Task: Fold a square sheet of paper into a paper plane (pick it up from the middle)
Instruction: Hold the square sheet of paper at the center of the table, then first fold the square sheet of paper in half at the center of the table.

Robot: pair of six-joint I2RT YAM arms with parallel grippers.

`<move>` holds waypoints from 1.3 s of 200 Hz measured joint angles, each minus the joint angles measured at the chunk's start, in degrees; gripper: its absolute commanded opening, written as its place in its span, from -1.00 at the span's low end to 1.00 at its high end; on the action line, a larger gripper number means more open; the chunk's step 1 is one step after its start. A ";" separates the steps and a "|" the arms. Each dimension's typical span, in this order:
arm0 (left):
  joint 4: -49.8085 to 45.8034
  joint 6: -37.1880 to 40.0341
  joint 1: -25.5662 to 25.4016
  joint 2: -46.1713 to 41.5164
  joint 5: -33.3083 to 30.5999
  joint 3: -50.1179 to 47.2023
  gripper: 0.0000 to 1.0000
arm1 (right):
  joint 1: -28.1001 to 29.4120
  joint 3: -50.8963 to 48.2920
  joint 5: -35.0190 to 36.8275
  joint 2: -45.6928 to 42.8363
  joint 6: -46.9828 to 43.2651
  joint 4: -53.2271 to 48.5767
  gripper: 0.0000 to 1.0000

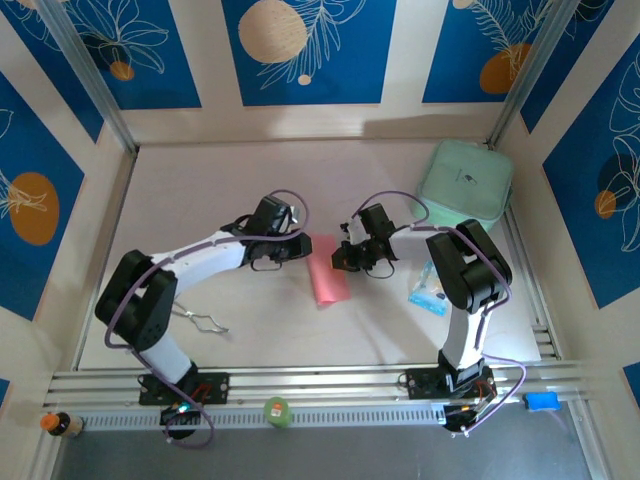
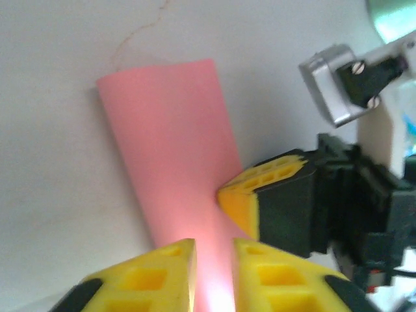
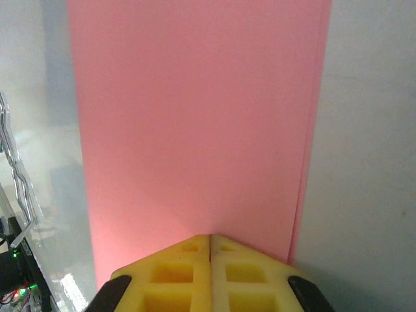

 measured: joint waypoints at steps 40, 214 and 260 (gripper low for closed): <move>12.83 -3.80 0.70 4.85 9.68 -2.38 -1.00 | -0.31 0.00 0.00 0.04 0.04 0.02 -1.00; 29.88 -9.11 4.09 13.77 18.18 -12.22 -1.00 | -0.35 -0.07 -0.02 0.04 0.70 0.22 -1.00; 29.75 -9.14 4.57 13.77 19.04 -12.13 -1.00 | -0.35 -0.11 0.00 0.04 0.87 0.28 -1.00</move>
